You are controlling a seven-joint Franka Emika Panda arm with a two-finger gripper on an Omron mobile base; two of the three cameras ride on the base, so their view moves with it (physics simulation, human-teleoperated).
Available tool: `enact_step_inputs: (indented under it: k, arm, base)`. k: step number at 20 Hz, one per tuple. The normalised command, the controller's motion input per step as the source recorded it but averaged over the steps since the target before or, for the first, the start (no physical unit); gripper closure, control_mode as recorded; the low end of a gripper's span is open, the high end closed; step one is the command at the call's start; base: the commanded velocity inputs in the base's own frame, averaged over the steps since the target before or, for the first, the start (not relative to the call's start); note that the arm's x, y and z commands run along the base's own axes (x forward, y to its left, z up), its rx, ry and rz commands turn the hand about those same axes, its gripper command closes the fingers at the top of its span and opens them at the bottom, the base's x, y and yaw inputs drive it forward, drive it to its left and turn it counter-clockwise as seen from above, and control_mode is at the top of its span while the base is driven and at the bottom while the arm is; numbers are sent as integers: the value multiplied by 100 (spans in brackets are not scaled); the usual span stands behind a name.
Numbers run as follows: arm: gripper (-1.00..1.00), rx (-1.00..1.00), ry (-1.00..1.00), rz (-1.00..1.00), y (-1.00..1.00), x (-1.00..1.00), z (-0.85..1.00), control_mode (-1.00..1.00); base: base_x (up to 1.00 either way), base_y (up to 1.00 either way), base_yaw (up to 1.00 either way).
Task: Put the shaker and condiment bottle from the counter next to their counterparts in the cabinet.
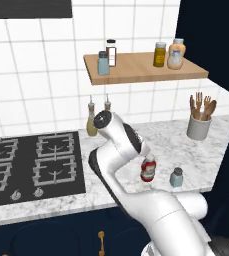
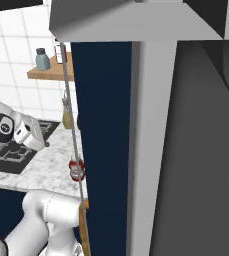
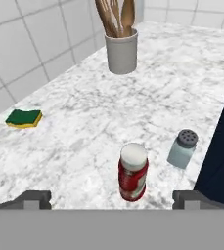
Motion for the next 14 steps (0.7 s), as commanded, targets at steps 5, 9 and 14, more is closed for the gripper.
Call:
enact_step_inputs:
  k: [5, 9, 14]
  arm:
    - [-100, -5, 4, -30, 28, 18, 20, -100]
    - [-100, -8, 0, 0, 0, -4, -17, -100]
    - [-100, -27, -8, 0, -1, -26, -75, -100]
  base:
    - [0, 0, 0]
    - [0, 0, 0]
    - [0, 0, 0]
